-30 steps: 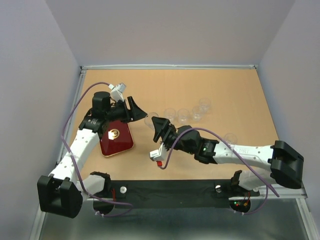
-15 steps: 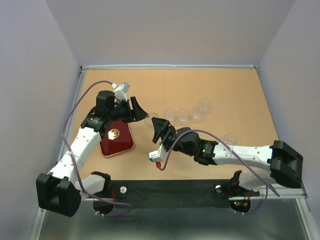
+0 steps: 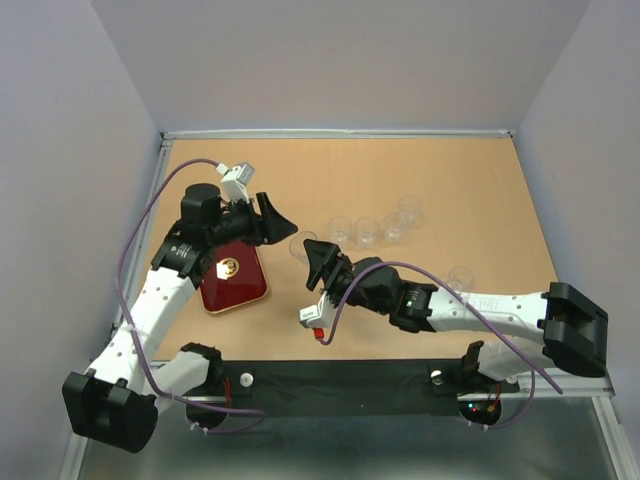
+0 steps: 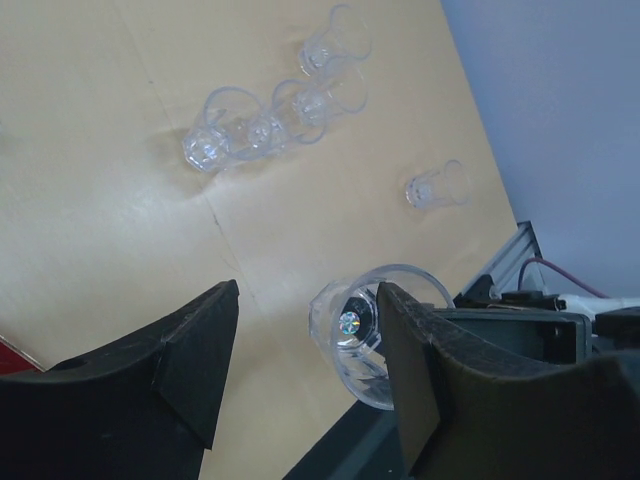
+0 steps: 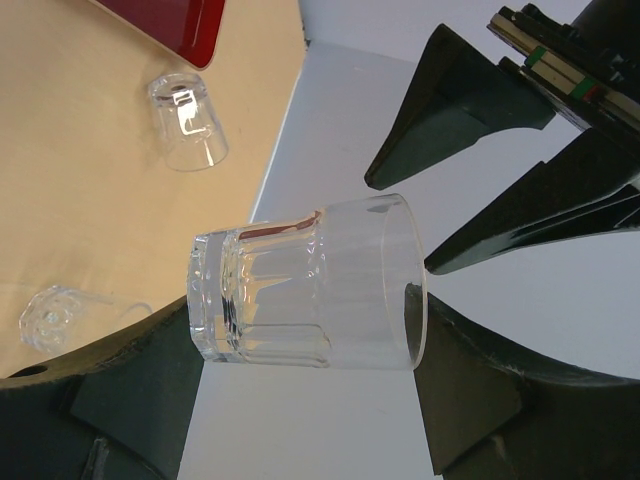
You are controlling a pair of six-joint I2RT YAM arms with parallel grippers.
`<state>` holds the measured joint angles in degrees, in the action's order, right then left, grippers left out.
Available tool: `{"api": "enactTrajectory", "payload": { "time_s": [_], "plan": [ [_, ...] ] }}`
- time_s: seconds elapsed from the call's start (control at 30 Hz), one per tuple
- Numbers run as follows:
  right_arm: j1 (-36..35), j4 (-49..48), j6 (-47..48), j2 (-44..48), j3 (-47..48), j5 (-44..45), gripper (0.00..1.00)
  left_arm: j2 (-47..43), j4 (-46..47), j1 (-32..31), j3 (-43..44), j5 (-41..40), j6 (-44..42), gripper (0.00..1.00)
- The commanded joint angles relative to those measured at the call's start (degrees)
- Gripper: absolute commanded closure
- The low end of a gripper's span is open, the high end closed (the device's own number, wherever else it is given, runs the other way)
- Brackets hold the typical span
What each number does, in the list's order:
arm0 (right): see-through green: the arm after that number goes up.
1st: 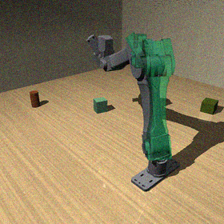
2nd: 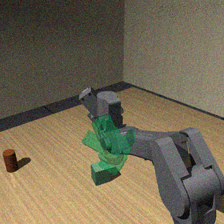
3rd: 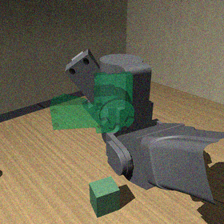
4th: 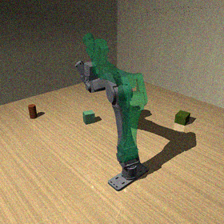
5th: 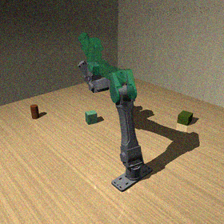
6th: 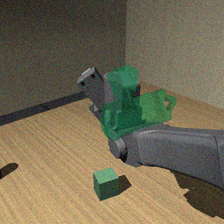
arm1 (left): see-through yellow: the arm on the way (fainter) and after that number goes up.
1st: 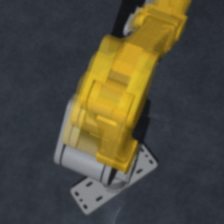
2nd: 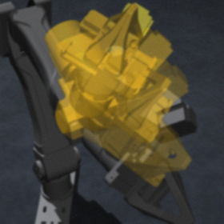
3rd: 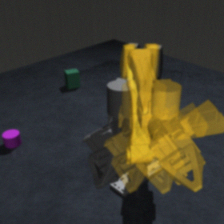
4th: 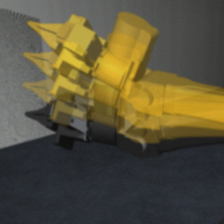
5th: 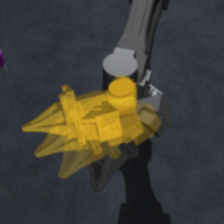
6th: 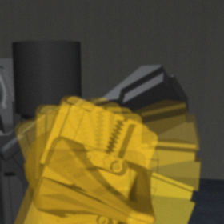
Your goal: Place the glasses into the tray
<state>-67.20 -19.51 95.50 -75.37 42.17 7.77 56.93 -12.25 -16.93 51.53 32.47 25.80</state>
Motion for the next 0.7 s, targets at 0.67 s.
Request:
{"api": "enactTrajectory", "payload": {
  "time_s": [0.67],
  "plan": [
    [-0.65,-2.46,-0.14,-0.56,0.72,1.02,0.41,4.16,-4.8,-5.65,4.98,3.22,-11.56,0.58]
  ]
}}
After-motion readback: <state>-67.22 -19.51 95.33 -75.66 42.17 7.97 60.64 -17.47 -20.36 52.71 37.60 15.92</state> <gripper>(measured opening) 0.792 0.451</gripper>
